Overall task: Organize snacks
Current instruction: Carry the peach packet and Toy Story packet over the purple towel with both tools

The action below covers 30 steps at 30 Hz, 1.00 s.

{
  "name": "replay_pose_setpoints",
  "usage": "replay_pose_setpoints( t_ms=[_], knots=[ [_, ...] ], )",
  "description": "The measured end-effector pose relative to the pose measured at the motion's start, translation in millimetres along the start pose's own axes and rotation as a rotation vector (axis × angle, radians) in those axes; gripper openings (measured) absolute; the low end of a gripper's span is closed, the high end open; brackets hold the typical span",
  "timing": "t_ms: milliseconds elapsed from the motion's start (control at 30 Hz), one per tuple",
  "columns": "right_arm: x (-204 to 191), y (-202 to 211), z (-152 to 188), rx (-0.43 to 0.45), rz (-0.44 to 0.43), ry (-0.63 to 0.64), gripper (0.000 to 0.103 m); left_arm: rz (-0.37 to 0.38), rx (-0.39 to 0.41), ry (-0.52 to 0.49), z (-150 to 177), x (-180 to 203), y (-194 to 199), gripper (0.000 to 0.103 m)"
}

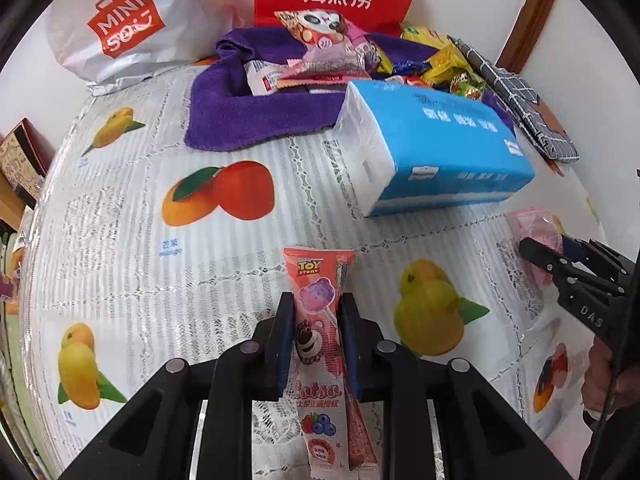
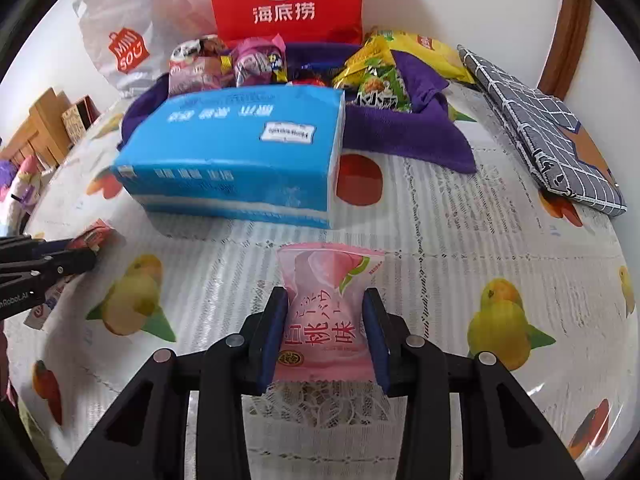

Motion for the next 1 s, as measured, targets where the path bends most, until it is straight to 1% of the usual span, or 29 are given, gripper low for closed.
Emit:
replay_pose_setpoints(
  t_ms=[100,300,367,467,600,700,1000],
  knots=[
    [0,10,-5,0.017,-0.014,-0.025,0.038,0.001,0.006,0.012,-3,-2,8,0.021],
    [-3,34,-15,0.074,-0.003,-0.020,0.038,-0.003,0.036,0.019,-6,-2,27,0.022],
    [-2,38,-17,0.081,-0.005,-0.022,0.038,-0.001,0.033,0.024,-6,-2,31,0.022],
    [-2,45,-18,0.087,-0.006,-0.023,0.038,0.023,0.032,0.044,-7,-4,39,0.022],
    [0,56,-19,0.106,-0.008,-0.033,0.038,0.017,0.045,0.059,-10,-6,50,0.022],
    [1,62,-22,0.110,-0.005,-0.036,0.038,0.028,0.050,0.072,-14,-6,59,0.022],
    [2,88,-38,0.150,0.006,-0.029,0.038,0.025,0.085,0.081,-29,-3,81,0.022]
  ],
)
Point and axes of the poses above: each gripper's, at about its wrist camera, not at the fingertips, and y roughly against the way its jaws point, x to its right, z to its underside, the point moved 8 cm from there along -y, roughly the way its jaws point, and after that the axes turned 12 degrees about -z, right-handed, at the moved point
